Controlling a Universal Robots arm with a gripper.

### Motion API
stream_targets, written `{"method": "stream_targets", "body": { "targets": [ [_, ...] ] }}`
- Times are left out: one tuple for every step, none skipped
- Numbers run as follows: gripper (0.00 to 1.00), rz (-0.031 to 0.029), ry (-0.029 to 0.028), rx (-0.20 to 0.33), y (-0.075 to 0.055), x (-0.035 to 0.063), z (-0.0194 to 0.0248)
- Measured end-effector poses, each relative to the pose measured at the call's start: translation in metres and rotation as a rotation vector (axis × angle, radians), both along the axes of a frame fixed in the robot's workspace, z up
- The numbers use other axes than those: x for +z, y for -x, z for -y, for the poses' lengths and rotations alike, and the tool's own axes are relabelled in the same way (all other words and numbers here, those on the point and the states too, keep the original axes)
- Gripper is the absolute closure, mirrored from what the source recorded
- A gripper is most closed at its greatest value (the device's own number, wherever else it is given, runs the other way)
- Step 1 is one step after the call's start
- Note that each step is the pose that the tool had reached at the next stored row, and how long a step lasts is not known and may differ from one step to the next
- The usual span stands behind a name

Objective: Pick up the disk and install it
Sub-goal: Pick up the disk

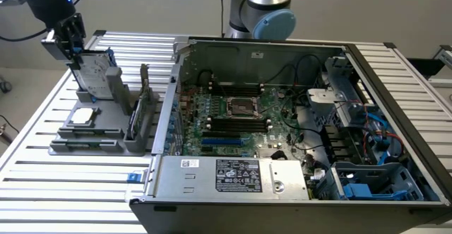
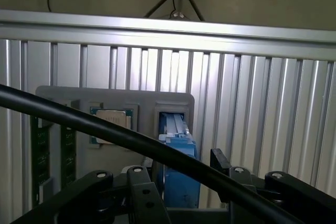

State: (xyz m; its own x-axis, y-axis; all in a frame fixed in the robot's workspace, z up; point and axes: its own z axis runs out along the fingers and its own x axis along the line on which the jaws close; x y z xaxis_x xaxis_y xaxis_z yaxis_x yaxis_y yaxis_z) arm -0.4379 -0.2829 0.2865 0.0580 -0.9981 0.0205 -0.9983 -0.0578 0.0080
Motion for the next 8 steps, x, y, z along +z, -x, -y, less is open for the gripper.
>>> {"method": "stream_targets", "body": {
  "targets": [
    [0.46,0.0001,-0.0004,0.000,0.0000,0.0000,0.0001],
    [0.46,0.0000,-0.0006,0.000,0.0000,0.0000,0.0002],
    [0.46,0.0001,-0.0007,-0.001,0.0000,-0.0001,0.0002],
    [0.46,0.0000,-0.0007,-0.001,0.0000,-0.0002,0.0002],
    [0.46,-0.0001,-0.0007,-0.002,0.0000,-0.0003,0.0003],
    [0.46,-0.0002,-0.0007,-0.003,0.0000,-0.0004,0.0004],
    [0.46,-0.0001,-0.0007,-0.004,0.0001,-0.0005,0.0004],
    [0.46,-0.0001,-0.0008,-0.004,0.0000,-0.0007,0.0004]
  ]
}}
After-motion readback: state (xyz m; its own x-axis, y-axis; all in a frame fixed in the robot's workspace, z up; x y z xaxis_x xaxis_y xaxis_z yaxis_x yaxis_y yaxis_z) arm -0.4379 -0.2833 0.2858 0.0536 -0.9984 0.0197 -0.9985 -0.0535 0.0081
